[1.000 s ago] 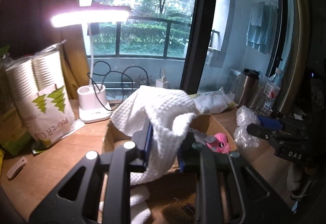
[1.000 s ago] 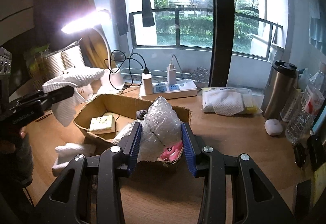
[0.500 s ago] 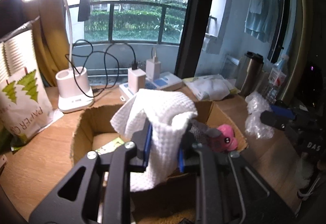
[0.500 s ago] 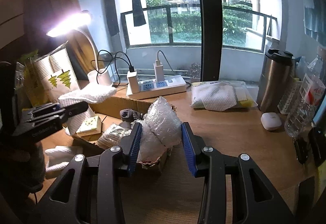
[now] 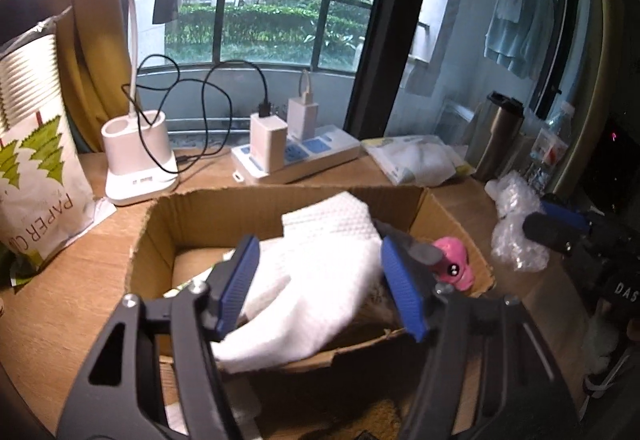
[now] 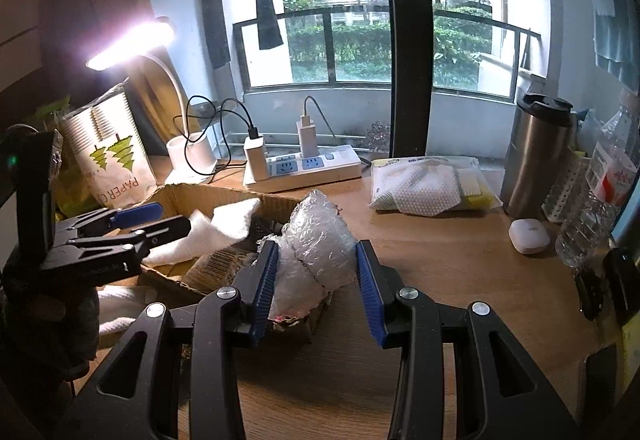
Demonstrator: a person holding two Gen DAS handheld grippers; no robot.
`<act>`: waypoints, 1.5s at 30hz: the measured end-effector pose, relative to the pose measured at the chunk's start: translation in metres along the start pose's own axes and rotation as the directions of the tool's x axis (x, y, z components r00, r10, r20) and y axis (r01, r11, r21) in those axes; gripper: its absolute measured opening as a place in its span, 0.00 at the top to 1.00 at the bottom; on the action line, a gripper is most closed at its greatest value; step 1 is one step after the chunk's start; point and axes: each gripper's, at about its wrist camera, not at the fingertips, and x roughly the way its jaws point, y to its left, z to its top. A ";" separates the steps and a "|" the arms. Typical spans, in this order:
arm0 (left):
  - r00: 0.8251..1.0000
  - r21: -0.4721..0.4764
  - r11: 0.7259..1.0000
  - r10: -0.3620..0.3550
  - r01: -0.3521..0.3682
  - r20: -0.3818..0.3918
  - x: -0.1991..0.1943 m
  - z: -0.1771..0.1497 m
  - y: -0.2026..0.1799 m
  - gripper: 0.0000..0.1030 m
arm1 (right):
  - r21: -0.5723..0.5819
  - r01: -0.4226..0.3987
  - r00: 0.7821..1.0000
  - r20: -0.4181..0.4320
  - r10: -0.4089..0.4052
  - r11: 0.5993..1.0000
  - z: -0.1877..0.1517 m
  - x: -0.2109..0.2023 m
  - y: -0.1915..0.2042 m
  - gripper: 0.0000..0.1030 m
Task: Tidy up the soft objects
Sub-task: 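Carry the towel and bubble wrap into the cardboard box and release both, then move both tools back toward the paper towel and brown fuzzy pouch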
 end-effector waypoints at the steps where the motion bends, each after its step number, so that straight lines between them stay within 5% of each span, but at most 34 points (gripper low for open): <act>1: 1.000 -0.001 1.000 0.001 -0.001 0.003 -0.002 0.000 0.001 0.37 | -0.003 0.000 1.000 0.000 0.000 1.000 0.001 0.000 0.002 0.60; 21: 0.997 -0.075 0.996 0.051 -0.047 0.053 -0.051 -0.013 0.059 0.37 | -0.075 -0.027 0.999 -0.023 0.026 0.997 0.009 0.020 0.058 0.60; 35: 0.998 -0.115 0.992 0.057 -0.053 0.029 -0.048 -0.025 0.083 0.37 | -0.054 0.024 0.989 -0.144 -0.031 0.998 -0.001 0.069 0.063 0.59; 45: 0.997 -0.115 0.992 0.057 -0.051 0.047 -0.058 -0.025 0.081 0.37 | -0.037 0.052 0.987 -0.149 -0.056 0.998 0.002 0.067 0.063 0.44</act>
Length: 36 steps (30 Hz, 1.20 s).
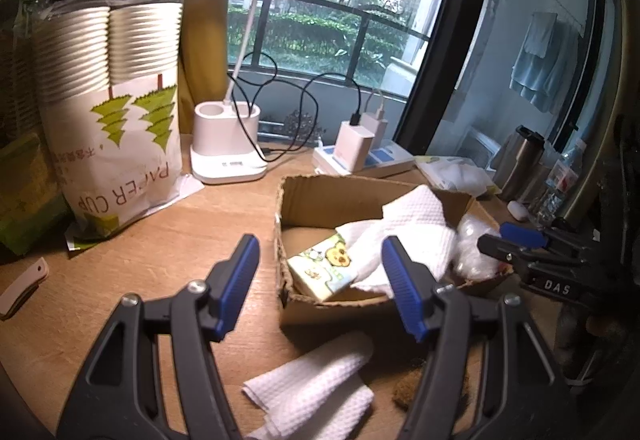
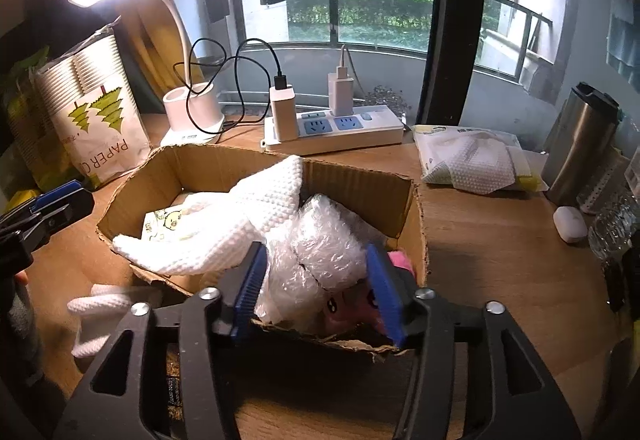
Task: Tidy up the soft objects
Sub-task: 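Move both tools back toward the paper towel and brown fuzzy pouch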
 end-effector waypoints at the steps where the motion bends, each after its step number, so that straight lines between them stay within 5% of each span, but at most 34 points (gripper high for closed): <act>1: 1.000 0.000 1.000 -0.001 0.001 0.002 -0.002 0.000 0.000 0.37 | 0.003 0.004 1.000 0.003 -0.004 1.000 0.000 -0.002 0.000 0.43; 21: 0.998 0.029 0.999 -0.024 0.022 0.057 -0.058 -0.013 -0.013 0.37 | -0.026 -0.018 0.996 0.092 0.021 1.000 -0.012 -0.064 0.026 0.42; 36: 1.000 0.025 0.999 -0.022 0.022 0.004 -0.072 -0.042 0.002 0.37 | -0.063 -0.039 0.994 0.101 0.046 0.997 -0.024 -0.076 0.063 0.42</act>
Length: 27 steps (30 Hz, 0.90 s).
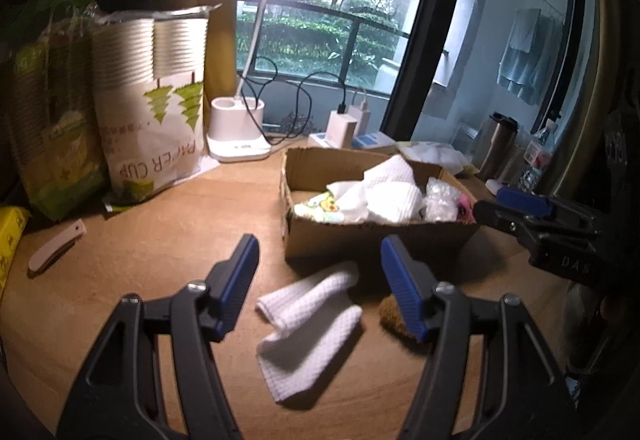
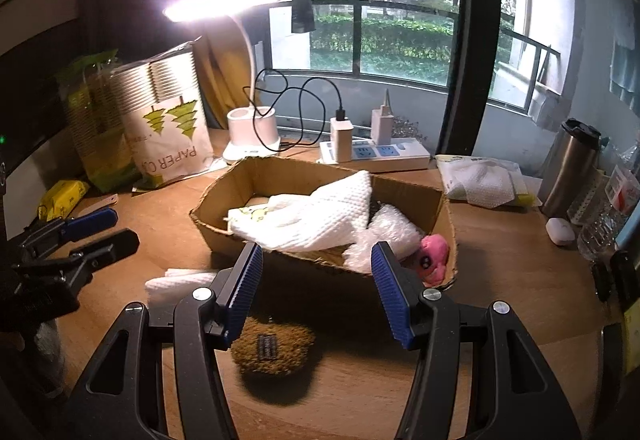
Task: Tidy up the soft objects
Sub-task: 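Move both tools back toward the paper towel and brown fuzzy pouch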
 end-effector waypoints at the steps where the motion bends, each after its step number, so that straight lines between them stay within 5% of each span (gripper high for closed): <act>1: 1.000 -0.003 1.000 0.000 0.000 -0.002 0.000 -0.002 0.001 0.36 | -0.003 -0.001 1.000 -0.002 0.001 1.000 -0.001 0.001 0.002 0.42; 4: 1.000 -0.010 1.000 0.002 -0.002 -0.006 -0.002 -0.008 0.005 0.35 | -0.008 -0.005 1.000 -0.012 0.005 1.000 -0.005 0.002 0.008 0.40; 7: 1.000 -0.022 1.000 -0.005 0.004 -0.015 -0.002 -0.015 0.009 0.21 | -0.014 -0.011 1.000 -0.021 0.010 1.000 -0.011 0.005 0.014 0.35; 27: 0.991 -0.018 0.999 0.041 -0.043 -0.127 0.026 -0.047 0.010 0.20 | -0.014 -0.071 0.987 -0.145 0.068 0.997 -0.051 0.041 0.026 0.34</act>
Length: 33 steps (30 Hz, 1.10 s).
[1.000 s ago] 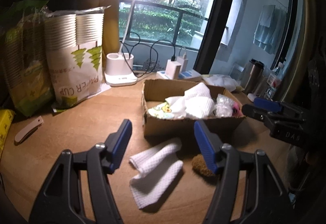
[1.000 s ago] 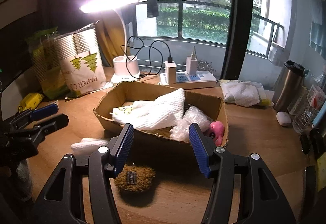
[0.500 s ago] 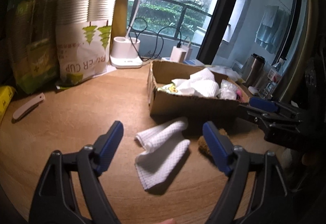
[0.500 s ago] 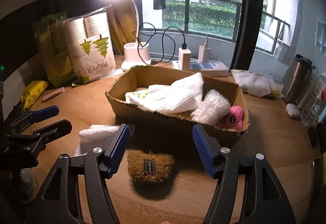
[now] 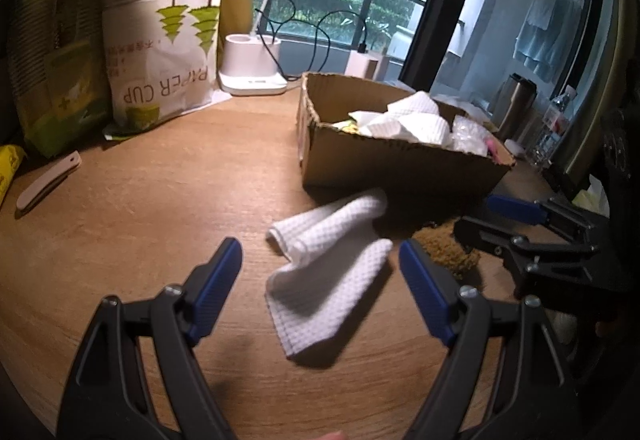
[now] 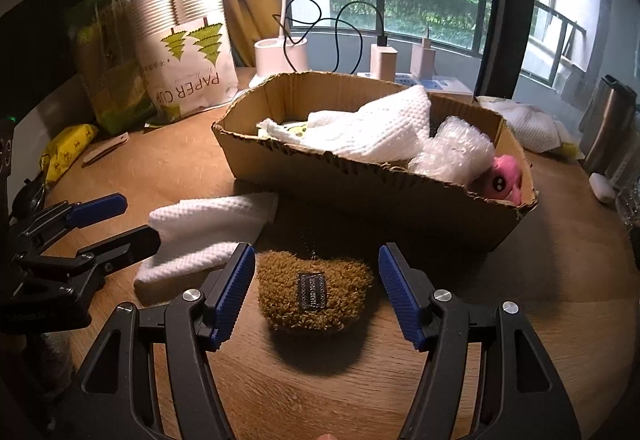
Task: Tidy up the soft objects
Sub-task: 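Move both tools back toward the paper towel and brown fuzzy pouch, then grasp the white paper towel with the left tool while the right tool grasps the brown pouch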
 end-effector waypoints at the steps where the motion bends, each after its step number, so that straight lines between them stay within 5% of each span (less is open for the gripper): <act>1: 1.000 0.002 1.000 0.002 -0.002 -0.003 0.001 0.001 -0.001 0.20 | 0.001 -0.002 1.000 -0.003 0.002 1.000 0.000 0.001 0.000 0.34; 29: 0.995 0.115 0.991 0.078 -0.070 -0.061 0.034 0.003 -0.020 0.21 | 0.028 -0.078 0.993 -0.083 0.080 0.997 -0.010 0.028 -0.015 0.34; 33: 0.994 0.125 0.990 0.081 -0.071 -0.073 0.037 0.001 -0.022 0.32 | 0.021 -0.089 0.992 -0.084 0.091 0.996 -0.011 0.027 -0.013 0.38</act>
